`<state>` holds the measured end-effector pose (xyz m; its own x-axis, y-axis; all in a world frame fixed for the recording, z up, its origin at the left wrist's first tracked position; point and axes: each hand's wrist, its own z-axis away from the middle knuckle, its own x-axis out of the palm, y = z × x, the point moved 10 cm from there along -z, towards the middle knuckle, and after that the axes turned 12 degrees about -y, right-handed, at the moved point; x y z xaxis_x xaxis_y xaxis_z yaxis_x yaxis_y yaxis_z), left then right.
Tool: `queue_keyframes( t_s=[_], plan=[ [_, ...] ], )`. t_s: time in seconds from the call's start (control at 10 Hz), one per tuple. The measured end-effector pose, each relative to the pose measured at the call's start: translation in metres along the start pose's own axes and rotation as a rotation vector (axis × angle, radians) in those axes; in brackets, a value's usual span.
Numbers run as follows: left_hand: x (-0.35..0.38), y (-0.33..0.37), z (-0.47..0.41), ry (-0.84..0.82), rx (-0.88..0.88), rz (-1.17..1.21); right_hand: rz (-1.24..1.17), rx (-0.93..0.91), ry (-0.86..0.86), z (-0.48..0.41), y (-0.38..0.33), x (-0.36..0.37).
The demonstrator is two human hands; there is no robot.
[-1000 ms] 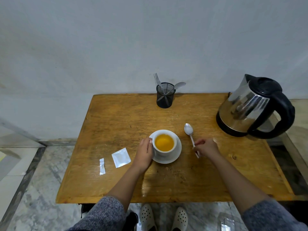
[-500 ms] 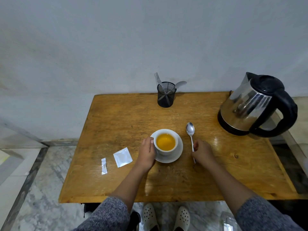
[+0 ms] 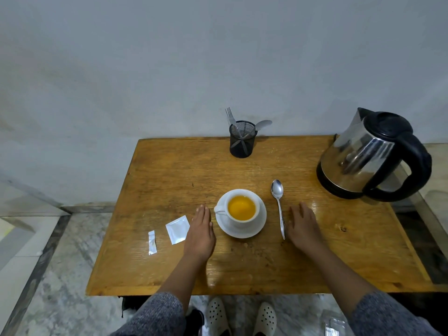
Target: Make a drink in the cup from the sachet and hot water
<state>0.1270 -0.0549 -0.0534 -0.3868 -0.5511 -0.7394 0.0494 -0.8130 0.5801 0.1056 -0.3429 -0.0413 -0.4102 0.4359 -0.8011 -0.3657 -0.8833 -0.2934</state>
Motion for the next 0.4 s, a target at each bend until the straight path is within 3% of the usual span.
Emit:
queue_keyframes(
  t_s=[0.1, 0.4],
  plan=[
    [0.01, 0.002, -0.002, -0.083, 0.019, -0.134, 0.074, 0.026, -0.112, -0.002, 0.007, 0.017],
    [0.005, 0.011, 0.002, -0.153, 0.002, -0.197, 0.125, -0.027, -0.205, 0.013, 0.004, 0.023]
  ],
)
